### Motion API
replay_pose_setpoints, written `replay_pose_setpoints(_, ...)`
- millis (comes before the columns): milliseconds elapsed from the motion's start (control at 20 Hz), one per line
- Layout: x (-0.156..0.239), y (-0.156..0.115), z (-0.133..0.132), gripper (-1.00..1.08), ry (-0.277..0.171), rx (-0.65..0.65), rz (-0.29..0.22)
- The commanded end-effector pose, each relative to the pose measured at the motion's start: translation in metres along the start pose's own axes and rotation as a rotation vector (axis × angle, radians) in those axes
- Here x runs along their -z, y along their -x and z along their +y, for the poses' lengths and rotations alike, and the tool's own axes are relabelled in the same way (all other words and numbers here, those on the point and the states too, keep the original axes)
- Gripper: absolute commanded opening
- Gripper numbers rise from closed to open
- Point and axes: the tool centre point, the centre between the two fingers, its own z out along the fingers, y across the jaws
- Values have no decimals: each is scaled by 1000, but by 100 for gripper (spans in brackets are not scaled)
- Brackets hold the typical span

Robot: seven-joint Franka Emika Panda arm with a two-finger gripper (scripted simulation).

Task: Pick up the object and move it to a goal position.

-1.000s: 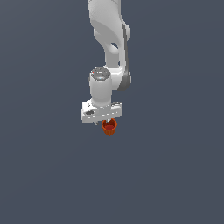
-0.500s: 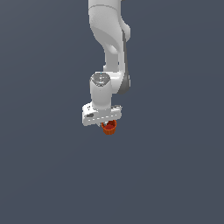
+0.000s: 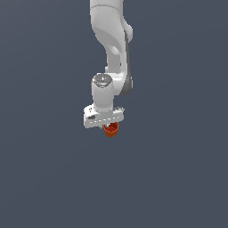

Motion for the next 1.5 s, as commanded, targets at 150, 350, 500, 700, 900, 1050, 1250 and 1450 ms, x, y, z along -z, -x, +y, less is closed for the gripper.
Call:
replay_pose_setpoints(150, 10, -2, 0, -100, 0, 0, 0)
replay_pose_setpoints(350, 29, -4, 1, -100, 0, 0, 0)
replay_pose_setpoints(500, 50, -8, 1, -100, 0, 0, 0)
replay_pose_setpoints(700, 84, -13, 2, -100, 0, 0, 0)
replay_pose_setpoints(900, 126, -20, 2, -100, 0, 0, 0)
replay_pose_setpoints(1050, 158, -25, 3, -100, 0, 0, 0)
replay_pose_setpoints(1250, 200, -32, 4, -100, -1, 0, 0)
replay_pose_setpoints(1450, 241, -40, 5, -100, -1, 0, 0)
